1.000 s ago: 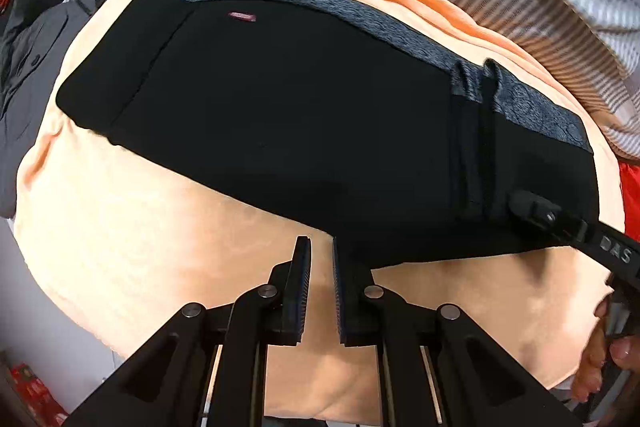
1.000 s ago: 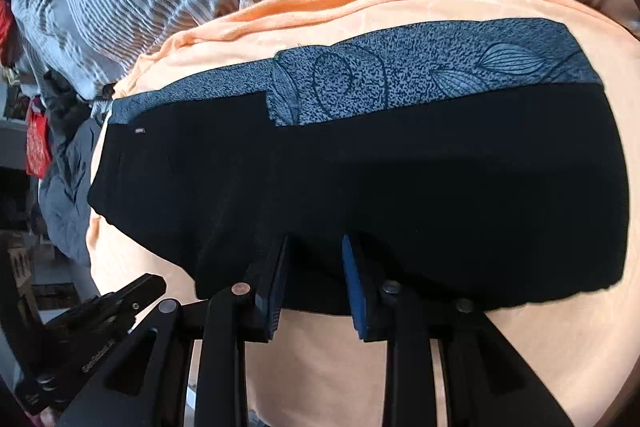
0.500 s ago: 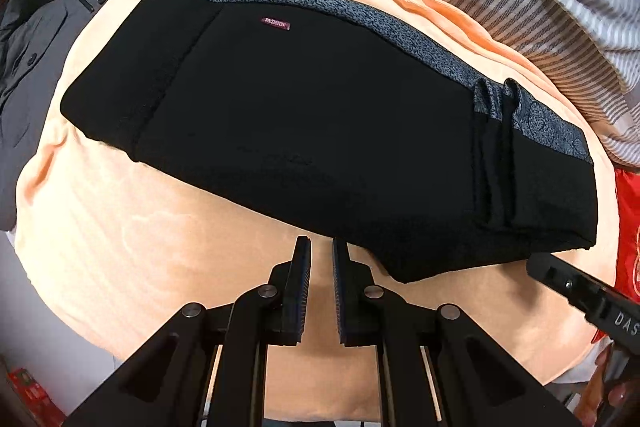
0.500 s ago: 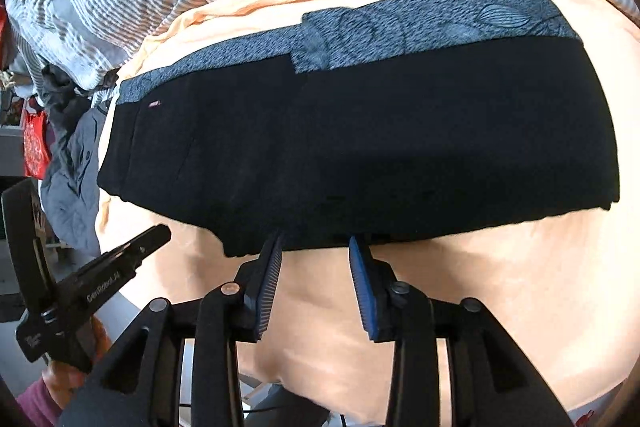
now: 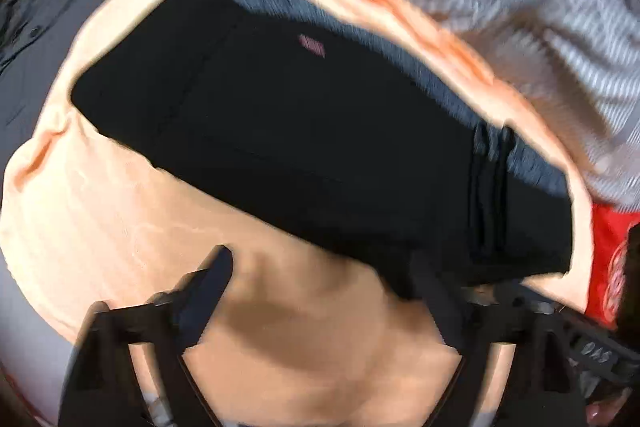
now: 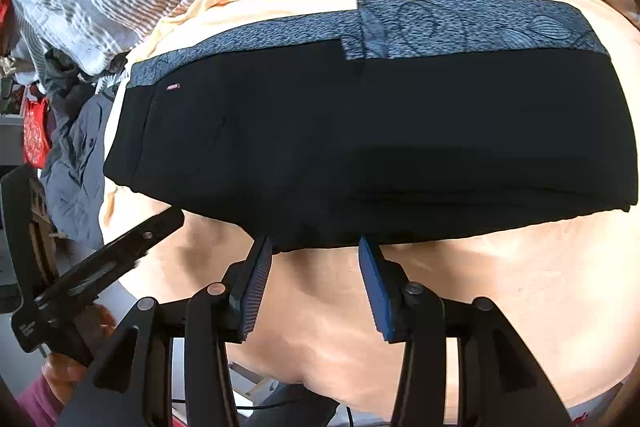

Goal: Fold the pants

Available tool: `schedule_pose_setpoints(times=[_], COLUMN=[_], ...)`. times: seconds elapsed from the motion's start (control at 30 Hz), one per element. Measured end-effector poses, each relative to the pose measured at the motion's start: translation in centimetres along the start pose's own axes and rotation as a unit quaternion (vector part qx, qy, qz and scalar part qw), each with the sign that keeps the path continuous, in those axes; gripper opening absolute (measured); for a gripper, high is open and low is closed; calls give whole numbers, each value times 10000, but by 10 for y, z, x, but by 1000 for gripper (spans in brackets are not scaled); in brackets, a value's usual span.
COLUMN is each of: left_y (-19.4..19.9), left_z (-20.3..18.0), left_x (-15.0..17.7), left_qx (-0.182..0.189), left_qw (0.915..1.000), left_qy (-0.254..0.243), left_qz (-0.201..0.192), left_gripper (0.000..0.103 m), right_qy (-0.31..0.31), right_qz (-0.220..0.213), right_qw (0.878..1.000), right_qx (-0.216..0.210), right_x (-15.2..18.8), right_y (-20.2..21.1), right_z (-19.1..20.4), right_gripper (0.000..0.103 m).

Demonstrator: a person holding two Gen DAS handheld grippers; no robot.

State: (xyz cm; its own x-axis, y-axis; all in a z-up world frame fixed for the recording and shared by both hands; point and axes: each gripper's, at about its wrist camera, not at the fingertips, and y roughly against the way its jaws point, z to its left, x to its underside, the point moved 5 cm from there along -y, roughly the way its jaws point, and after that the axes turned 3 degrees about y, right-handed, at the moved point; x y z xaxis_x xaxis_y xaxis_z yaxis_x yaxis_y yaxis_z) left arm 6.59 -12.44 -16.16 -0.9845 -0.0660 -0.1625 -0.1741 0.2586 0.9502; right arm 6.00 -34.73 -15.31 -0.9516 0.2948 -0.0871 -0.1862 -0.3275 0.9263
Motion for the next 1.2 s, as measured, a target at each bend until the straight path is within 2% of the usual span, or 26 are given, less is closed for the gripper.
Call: schedule_pose_setpoints(times=[0.07,0.2,0.37,0.5,0.6,0.73,0.9,1.07,1.2], left_y=[2,0,-6,2,8,2,-13,-23,-27], left_z=[-1,4,18,44,70,99,120,118,115], left_x=[-2,-4,-7,-20,-34,-45,-49,-57,-65], left_qx=[142,83,219,207,274,554,1106,1639,1830], left_qw=[9999,9998,9991,9976,9928,9851,9712,9623,9592], left_qy=[-47,-71,256,655,1097,1569,2069,2121,2102], left_qz=[79,175,267,-131,-384,-423,-411,-460,-480], left_gripper=[91,91,91,91,91,91,91,91,91], right_qy=[9,21,131,149,145,143,201,253,248], right_qz=[21,69,69,101,120,170,264,326,349], right_qw=[10000,10000,9999,9998,9998,9998,9994,9991,9991], right_qx=[-9,-23,17,22,25,1,-29,-35,-78], right_x=[1,1,-1,-1,-2,-3,-1,-1,-5], right_y=[-1,-5,-5,-8,-9,-14,-23,-30,-33], right_z=[2,7,13,14,15,18,25,30,34], right_gripper=[51,51,53,53,53,53,53,53,53])
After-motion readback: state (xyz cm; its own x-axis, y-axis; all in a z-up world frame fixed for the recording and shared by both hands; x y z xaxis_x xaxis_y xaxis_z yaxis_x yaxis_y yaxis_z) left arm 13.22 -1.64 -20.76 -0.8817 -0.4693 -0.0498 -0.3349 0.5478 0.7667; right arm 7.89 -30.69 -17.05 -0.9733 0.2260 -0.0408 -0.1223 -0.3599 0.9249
